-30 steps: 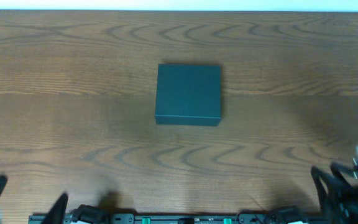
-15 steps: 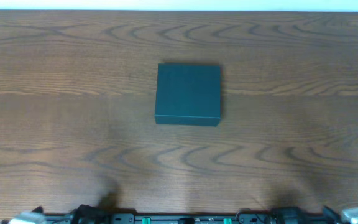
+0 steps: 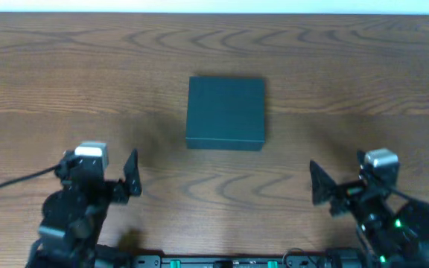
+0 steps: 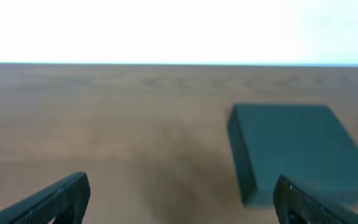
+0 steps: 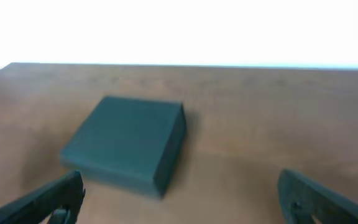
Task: Pack container
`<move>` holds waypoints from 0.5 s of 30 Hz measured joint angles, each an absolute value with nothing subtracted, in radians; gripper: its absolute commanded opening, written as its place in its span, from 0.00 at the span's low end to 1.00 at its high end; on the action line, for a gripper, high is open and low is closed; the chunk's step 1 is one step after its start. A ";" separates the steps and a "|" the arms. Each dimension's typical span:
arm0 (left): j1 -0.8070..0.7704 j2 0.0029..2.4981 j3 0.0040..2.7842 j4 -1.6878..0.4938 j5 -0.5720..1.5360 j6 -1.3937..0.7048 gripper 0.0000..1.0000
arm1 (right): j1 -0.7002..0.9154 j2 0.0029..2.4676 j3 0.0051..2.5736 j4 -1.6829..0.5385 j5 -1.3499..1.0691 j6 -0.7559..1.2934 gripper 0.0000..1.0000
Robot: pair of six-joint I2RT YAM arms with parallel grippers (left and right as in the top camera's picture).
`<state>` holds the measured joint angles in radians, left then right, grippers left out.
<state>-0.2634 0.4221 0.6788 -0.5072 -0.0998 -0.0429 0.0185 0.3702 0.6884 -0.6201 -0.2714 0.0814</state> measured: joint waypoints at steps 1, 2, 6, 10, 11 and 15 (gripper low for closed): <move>-0.263 0.439 0.642 -0.432 -0.113 -0.034 0.95 | 0.019 0.392 0.658 -0.551 -0.264 0.079 0.99; -0.263 0.458 0.605 -0.360 -0.122 -0.027 0.95 | 0.019 0.415 0.630 -0.490 -0.252 0.077 0.99; -0.263 0.561 0.492 -0.114 -0.144 -0.013 0.95 | 0.018 0.524 0.531 -0.291 -0.214 0.077 0.99; -0.263 0.716 0.429 0.002 -0.150 -0.003 0.95 | 0.018 0.651 0.471 -0.198 -0.200 0.077 0.99; -0.263 0.754 0.421 0.016 -0.150 -0.002 0.95 | 0.018 0.685 0.453 -0.170 -0.196 0.076 0.99; -0.263 0.913 0.390 0.104 -0.150 -0.032 0.96 | 0.017 0.765 0.375 -0.060 -0.186 0.078 0.89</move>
